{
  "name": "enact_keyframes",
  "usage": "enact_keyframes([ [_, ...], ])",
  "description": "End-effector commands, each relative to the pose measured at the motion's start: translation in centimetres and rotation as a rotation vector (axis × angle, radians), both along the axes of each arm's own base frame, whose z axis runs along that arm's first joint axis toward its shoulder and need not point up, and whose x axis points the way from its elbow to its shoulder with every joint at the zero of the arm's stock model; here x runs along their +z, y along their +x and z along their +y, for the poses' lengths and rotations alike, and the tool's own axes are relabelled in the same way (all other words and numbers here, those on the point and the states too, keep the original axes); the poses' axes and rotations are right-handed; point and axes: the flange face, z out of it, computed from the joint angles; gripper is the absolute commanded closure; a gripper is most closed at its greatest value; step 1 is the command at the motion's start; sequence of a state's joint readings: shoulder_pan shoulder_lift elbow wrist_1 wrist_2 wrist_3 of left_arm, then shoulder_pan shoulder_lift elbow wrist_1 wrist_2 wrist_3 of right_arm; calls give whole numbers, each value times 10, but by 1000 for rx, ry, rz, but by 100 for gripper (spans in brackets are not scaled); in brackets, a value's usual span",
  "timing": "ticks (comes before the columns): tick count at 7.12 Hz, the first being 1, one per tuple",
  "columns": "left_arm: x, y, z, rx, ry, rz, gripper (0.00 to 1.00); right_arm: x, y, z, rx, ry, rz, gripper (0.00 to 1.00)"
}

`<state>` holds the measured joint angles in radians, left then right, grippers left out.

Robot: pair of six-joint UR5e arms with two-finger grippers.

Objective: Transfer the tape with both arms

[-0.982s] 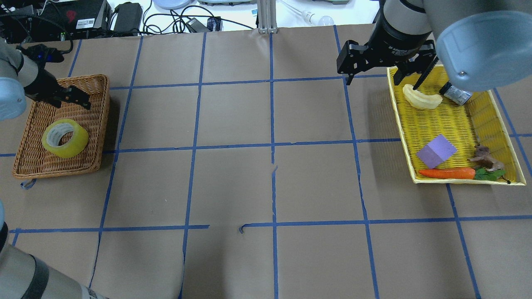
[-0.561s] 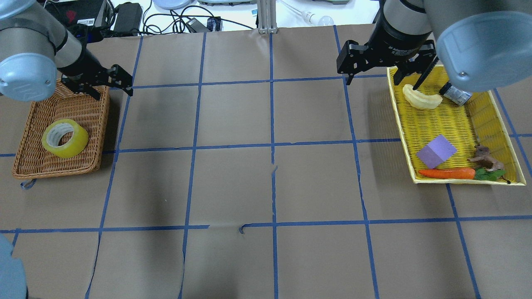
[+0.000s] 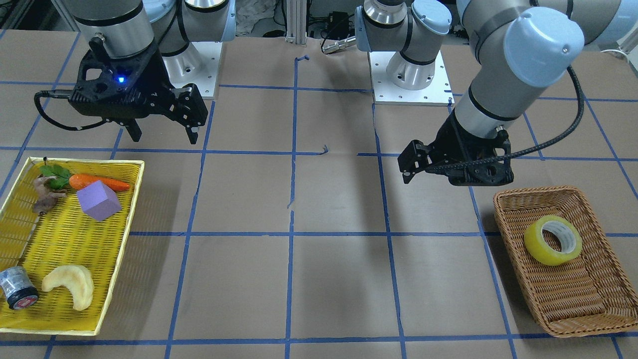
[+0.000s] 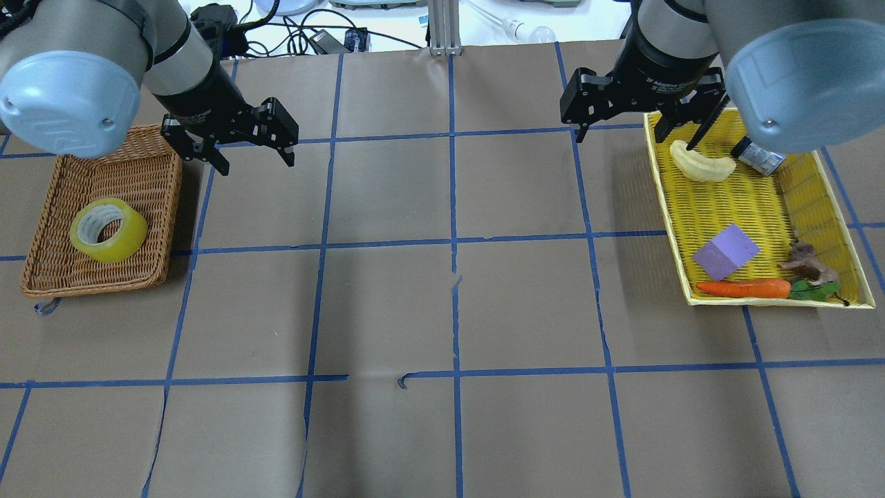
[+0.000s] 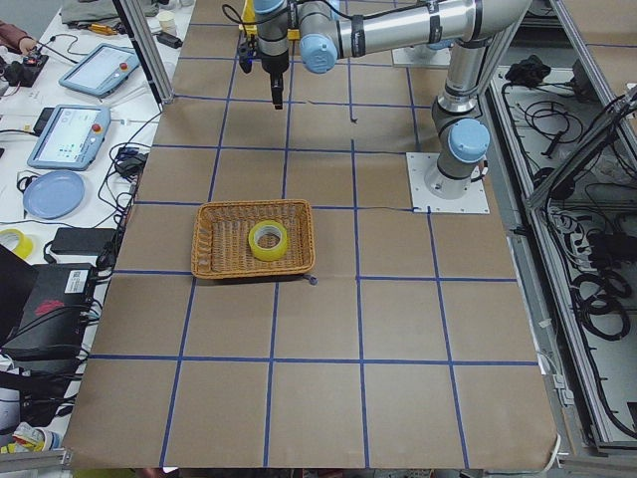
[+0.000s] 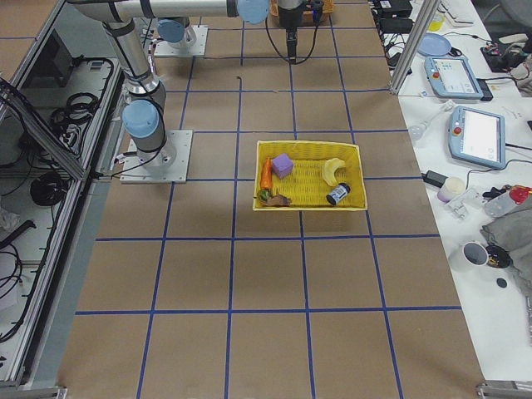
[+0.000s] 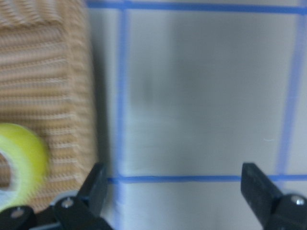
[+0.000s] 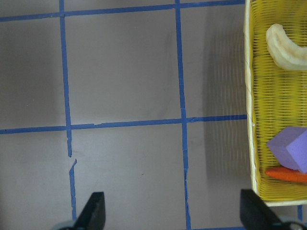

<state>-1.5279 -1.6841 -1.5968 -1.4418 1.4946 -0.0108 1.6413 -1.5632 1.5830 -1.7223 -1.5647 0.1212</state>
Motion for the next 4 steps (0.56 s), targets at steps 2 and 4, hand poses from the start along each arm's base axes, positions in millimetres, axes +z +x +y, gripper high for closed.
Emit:
enact_keyframes([
  [2,27,-11,29,-16,35,-6,0,0,0,0,0,0,0,0],
  [4,38,-11,26,-15,15,-7,0,-1,0,-1,2,0,0,0],
])
